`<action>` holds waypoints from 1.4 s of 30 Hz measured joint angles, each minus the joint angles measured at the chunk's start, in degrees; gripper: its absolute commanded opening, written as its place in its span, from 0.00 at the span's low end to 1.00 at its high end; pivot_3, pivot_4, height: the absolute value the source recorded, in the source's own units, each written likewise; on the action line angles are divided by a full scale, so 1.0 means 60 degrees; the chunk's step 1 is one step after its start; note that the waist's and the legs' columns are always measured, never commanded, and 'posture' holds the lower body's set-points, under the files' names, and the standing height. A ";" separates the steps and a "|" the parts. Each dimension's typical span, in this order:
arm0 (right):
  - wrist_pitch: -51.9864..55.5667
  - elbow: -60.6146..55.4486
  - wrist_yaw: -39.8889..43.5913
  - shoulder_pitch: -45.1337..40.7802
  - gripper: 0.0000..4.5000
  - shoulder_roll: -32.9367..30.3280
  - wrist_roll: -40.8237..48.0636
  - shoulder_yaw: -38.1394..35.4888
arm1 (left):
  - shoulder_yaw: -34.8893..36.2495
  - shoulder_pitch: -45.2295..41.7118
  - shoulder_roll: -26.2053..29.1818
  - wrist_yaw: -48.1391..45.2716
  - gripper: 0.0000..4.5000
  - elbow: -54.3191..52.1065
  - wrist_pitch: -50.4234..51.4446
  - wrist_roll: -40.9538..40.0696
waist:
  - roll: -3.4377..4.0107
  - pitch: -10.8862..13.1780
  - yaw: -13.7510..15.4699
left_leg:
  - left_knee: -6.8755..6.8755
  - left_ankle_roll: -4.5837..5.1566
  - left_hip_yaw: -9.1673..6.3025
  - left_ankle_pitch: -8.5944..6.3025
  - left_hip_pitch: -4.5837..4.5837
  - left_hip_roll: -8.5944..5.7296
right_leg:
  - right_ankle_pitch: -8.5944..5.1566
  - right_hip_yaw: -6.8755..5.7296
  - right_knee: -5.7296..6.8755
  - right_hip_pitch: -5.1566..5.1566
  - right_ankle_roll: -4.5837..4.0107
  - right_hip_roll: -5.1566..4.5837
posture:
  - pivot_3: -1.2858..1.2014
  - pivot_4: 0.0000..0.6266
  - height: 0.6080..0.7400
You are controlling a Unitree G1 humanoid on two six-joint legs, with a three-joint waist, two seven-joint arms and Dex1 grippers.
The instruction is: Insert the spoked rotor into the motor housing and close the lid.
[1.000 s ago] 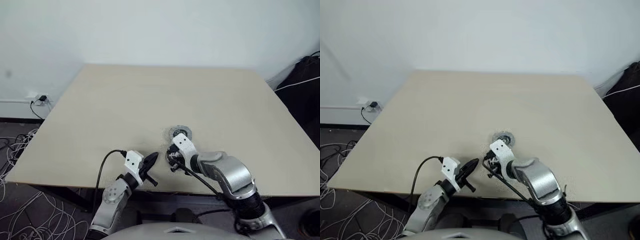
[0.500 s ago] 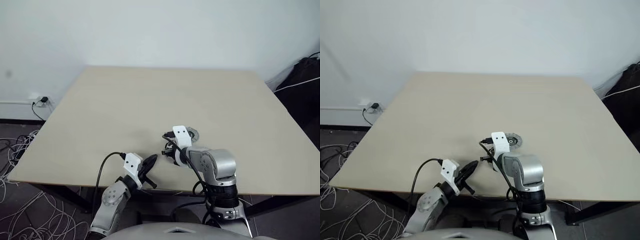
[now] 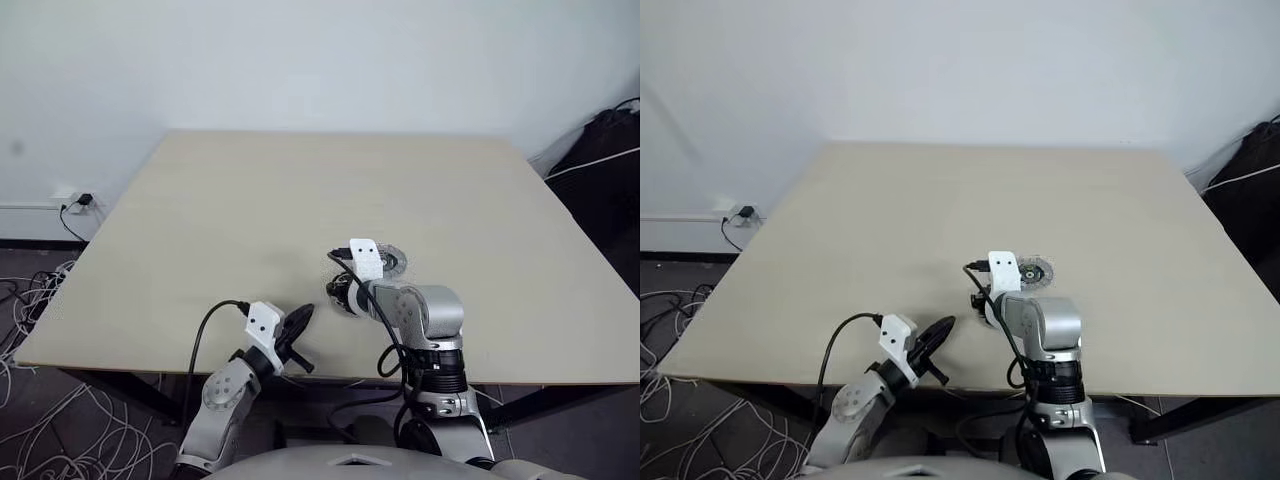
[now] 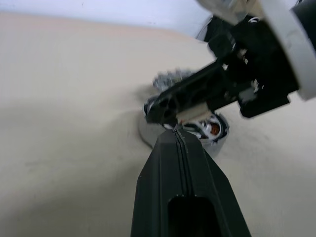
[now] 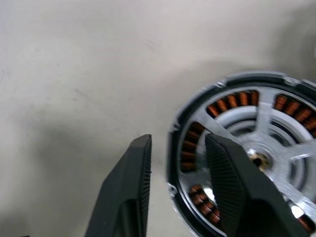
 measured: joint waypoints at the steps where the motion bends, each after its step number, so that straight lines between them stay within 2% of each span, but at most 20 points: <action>1: -0.0011 -0.0103 0.0099 0.0041 0.40 -0.0099 0.0037 0.0228 | -0.0006 0.0002 0.0002 0.0024 0.00 -0.0074 0.0083 0.0000 | 0.0000 0.0000 -0.0002 | -0.0007 0.0001 0.0000 -0.0001 -0.0005 0.0000 | -0.0003 -0.0001 0.0000 -0.0008 -0.0005 0.0000 | 0.52 0.00 1.00; 5: -0.0299 -0.1021 0.0943 0.0144 0.40 -0.1415 0.0334 0.1644 | -0.0075 0.0014 -0.0001 0.0089 0.00 -0.0407 0.0323 0.0002 | -0.0001 0.0000 0.0009 | -0.0010 0.0009 -0.0002 0.0004 -0.0050 -0.0001 | -0.0006 -0.0003 0.0001 -0.0057 -0.0010 -0.0002 | 0.52 0.00 1.00; 8: -0.1157 -0.1895 0.1959 0.0047 0.40 -0.3566 0.0400 0.3005 | -0.0170 0.0067 -0.0009 0.0161 0.00 -0.0672 0.0539 0.0003 | -0.0003 0.0002 0.0031 | 0.0012 0.0035 -0.0003 0.0009 -0.0073 -0.0006 | -0.0005 -0.0007 -0.0001 -0.0068 -0.0008 -0.0006 | 0.52 0.00 1.00; 12: -0.2175 -0.2248 0.3066 -0.0193 0.40 -0.5754 0.0154 0.4241 | -0.0283 0.0105 -0.0014 0.0274 0.00 -0.0871 0.0762 0.0004 | -0.0017 0.0009 0.0068 | 0.0024 0.0057 -0.0004 0.0021 -0.0074 -0.0001 | -0.0005 -0.0013 -0.0002 -0.0067 -0.0008 0.0000 | 0.52 0.00 1.00; 15: -0.2736 -0.2248 0.3923 -0.0287 0.40 -0.6919 0.0039 0.4950 | -0.0375 0.0116 -0.0017 0.0281 0.00 -0.1008 0.0915 0.0000 | -0.0024 0.0014 0.0117 | 0.0027 0.0059 -0.0004 0.0022 -0.0076 0.0002 | -0.0005 -0.0015 -0.0005 -0.0067 -0.0008 0.0002 | 0.52 0.00 1.00; 19: -0.3423 -0.2245 0.4902 -0.0540 0.40 -0.7935 -0.0191 0.5582 | -0.0372 0.0113 -0.0008 0.0286 0.00 -0.1070 0.1101 -0.0021 | -0.0032 0.0019 0.0158 | 0.0031 0.0061 -0.0005 0.0022 -0.0080 0.0002 | -0.0005 -0.0015 -0.0008 -0.0068 -0.0008 0.0003 | 0.52 0.00 1.00; 30: -0.5125 -0.1986 0.7106 -0.0826 0.40 -0.9201 -0.1110 0.6781 | -0.0378 0.0190 -0.0003 0.0493 0.00 -0.1779 0.1563 -0.0094 | -0.0047 0.0026 0.0251 | 0.0044 0.0060 -0.0009 0.0021 -0.0082 0.0002 | -0.0005 -0.0016 -0.0009 -0.0063 -0.0008 -0.0004 | 0.52 0.00 1.00; 42: -0.5877 -0.0760 0.7864 -0.0937 0.40 -0.8925 -0.2167 0.6919 | -0.0478 -0.0091 -0.0143 0.0772 0.00 -0.1808 0.1962 -0.0159 | -0.0044 0.0022 0.0262 | 0.0051 0.0045 -0.0014 0.0014 -0.0082 0.0001 | -0.0003 -0.0006 -0.0006 -0.0060 -0.0010 -0.0008 | 0.52 0.00 1.00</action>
